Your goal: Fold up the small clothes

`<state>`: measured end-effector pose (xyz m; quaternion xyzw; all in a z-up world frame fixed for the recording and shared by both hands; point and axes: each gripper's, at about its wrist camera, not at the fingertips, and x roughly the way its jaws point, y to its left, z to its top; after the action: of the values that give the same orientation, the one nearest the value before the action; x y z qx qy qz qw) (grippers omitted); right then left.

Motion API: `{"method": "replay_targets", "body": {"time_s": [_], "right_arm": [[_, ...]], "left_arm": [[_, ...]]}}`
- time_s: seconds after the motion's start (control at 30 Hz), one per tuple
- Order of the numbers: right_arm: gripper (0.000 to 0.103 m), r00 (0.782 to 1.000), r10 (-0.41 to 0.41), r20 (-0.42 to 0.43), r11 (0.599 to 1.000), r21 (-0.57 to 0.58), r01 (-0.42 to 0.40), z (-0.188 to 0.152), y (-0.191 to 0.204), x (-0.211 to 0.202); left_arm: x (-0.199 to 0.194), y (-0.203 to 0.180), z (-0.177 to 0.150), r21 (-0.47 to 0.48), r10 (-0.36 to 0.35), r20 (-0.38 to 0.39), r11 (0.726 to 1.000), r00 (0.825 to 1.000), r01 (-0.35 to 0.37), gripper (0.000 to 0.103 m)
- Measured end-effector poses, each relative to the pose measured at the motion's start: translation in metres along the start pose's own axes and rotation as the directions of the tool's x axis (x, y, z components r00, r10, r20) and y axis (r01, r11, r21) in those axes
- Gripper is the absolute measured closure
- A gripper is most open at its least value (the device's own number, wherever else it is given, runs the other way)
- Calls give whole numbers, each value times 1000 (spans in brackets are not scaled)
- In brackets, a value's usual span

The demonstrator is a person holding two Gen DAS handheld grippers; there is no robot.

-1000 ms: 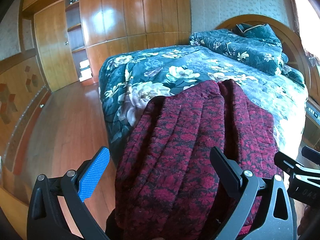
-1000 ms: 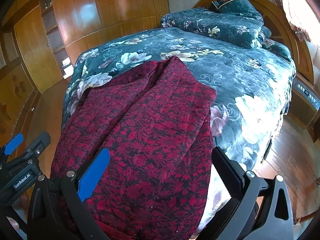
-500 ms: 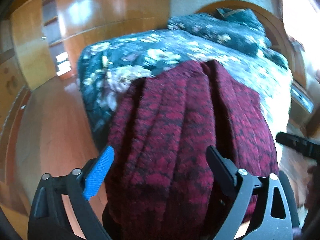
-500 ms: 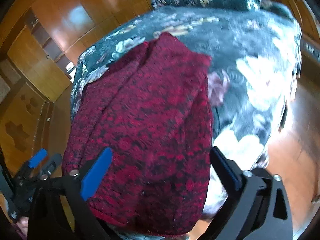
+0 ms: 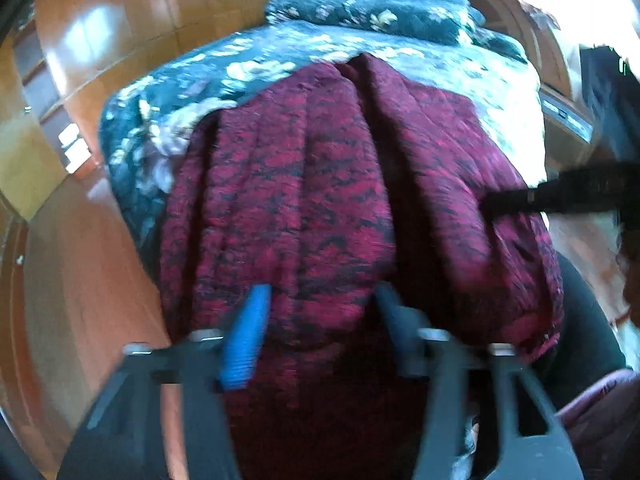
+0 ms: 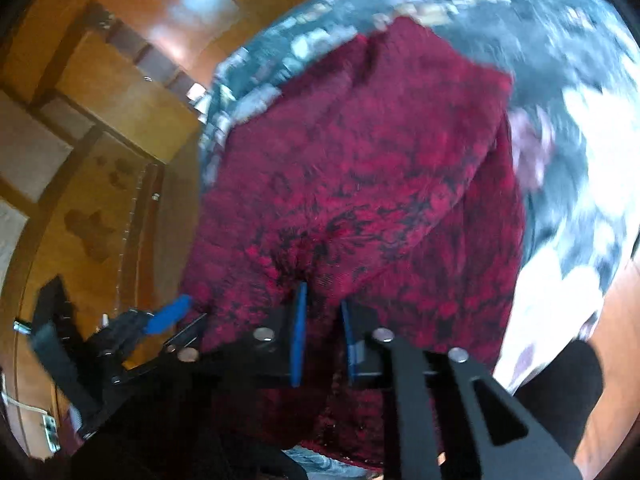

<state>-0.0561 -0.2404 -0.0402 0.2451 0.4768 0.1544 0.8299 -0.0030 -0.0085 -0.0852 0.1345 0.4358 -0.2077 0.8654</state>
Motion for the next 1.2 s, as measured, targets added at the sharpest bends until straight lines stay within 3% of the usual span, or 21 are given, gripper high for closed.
{"method": "replay_targets", "body": {"time_s": [0.07,0.1,0.17,0.33,0.47,0.57,0.63,0.73,0.77,0.83,0.87,0.9,0.97,1.03,1.07,1.1,1.13,1.17,1.2], "right_arm": [[93,998,24,54,1000,-10,-23,11,-4,-23],[93,996,26,86,1000,-7,-26,18,-7,-34],[93,985,22,171,999,21,-26,36,-22,-62],[93,927,-65,369,989,147,11,98,-68,-118],[93,889,-166,426,958,284,42,140,-119,-136],[93,871,-250,424,921,381,79,170,-160,-140],[93,859,-306,410,895,432,112,186,-184,-141],[91,849,-373,376,853,500,153,208,-213,-136],[88,845,-393,363,843,509,174,213,-220,-135],[59,838,-432,334,820,533,209,220,-231,-131],[32,839,-431,330,815,541,206,221,-236,-130],[24,817,-466,339,799,557,225,220,-239,-135],[21,780,-518,351,786,555,272,218,-237,-142],[18,780,-509,364,801,532,275,208,-231,-150],[17,788,-500,360,811,515,279,203,-225,-150],[17,801,-487,348,824,487,290,197,-220,-147],[17,824,-465,323,843,445,301,186,-210,-140],[17,847,-439,299,860,414,299,175,-202,-132],[17,885,-393,250,884,367,289,156,-190,-117]], "left_arm": [[-6,5,2,-17,-40,14,999,999,40,88],[-10,9,3,-42,-78,23,996,997,79,93],[-20,23,9,-97,-118,50,988,992,123,95],[-45,74,35,-247,-106,156,959,982,143,97],[-55,138,72,-371,20,218,927,976,64,102],[-56,189,102,-449,131,215,893,968,-21,103],[-51,223,122,-495,204,188,865,961,-87,103],[-35,271,154,-535,333,109,814,937,-227,103],[-29,283,159,-538,371,83,798,925,-272,103],[-17,305,171,-553,453,16,746,891,-370,103],[-12,316,174,-570,451,-5,732,893,-373,103],[-9,326,175,-594,451,-22,712,892,-374,103],[-4,337,174,-620,460,-50,682,887,-388,87],[-6,336,165,-624,479,-50,670,877,-402,37],[-7,331,159,-620,490,-30,675,871,-401,34],[-7,325,152,-609,478,-12,693,878,-386,34],[-4,324,148,-601,454,-7,710,891,-367,34],[2,315,137,-586,397,3,744,918,-320,34],[5,306,126,-572,348,8,771,937,-281,34]]}}
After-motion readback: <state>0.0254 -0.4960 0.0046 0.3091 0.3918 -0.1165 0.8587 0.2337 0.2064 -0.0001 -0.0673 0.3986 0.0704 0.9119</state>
